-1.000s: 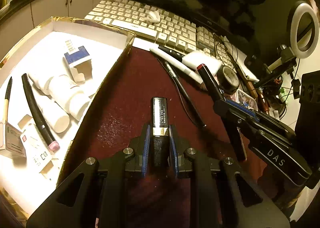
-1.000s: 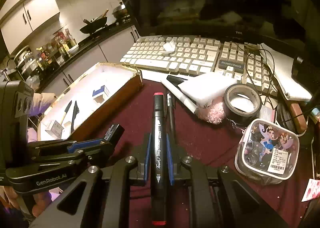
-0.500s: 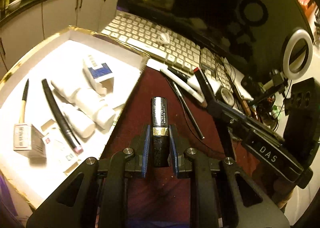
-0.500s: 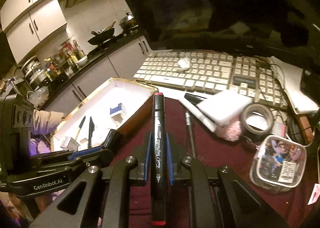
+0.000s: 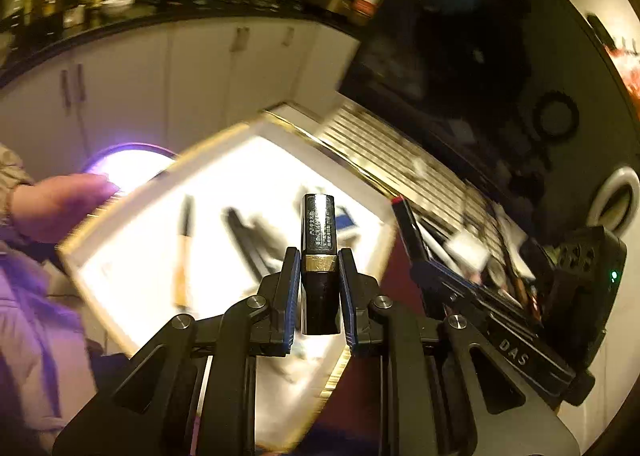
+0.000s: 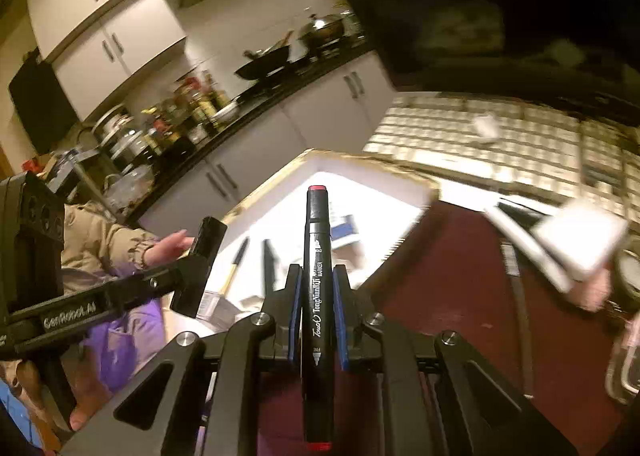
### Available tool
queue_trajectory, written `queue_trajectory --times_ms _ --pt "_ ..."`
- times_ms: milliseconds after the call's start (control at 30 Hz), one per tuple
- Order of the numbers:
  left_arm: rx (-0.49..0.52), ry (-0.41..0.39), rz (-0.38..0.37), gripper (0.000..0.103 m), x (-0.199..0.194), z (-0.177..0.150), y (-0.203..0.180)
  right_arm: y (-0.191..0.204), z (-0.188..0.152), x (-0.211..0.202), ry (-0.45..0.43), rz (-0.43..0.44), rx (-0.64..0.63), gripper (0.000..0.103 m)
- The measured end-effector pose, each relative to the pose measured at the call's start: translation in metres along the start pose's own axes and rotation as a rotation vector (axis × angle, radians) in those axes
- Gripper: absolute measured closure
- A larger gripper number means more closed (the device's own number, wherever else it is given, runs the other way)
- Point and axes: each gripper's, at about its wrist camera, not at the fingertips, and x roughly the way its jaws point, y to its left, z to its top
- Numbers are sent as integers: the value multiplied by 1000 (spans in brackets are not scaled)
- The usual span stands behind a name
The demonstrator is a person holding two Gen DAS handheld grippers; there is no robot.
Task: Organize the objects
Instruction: 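Carry the marker and lipstick tube into the white tray and open both tools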
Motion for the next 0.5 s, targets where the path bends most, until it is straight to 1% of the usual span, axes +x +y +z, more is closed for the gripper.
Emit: queue_trajectory --times_ms 133,167,267,333,400,500 --pt "-45 -54 68 85 -14 6 32 20 2 24 27 37 -26 90" --pt "-62 -52 100 85 -14 8 42 24 2 30 35 40 -31 90" --pt "-92 -43 142 85 -8 12 62 31 2 46 62 54 -36 90" --pt "-87 -14 178 85 2 13 69 34 3 56 77 60 -35 90" --pt "-93 16 182 85 12 12 73 37 3 66 92 70 -30 90" --pt "-94 64 226 85 29 9 78 43 2 79 118 82 -36 90"
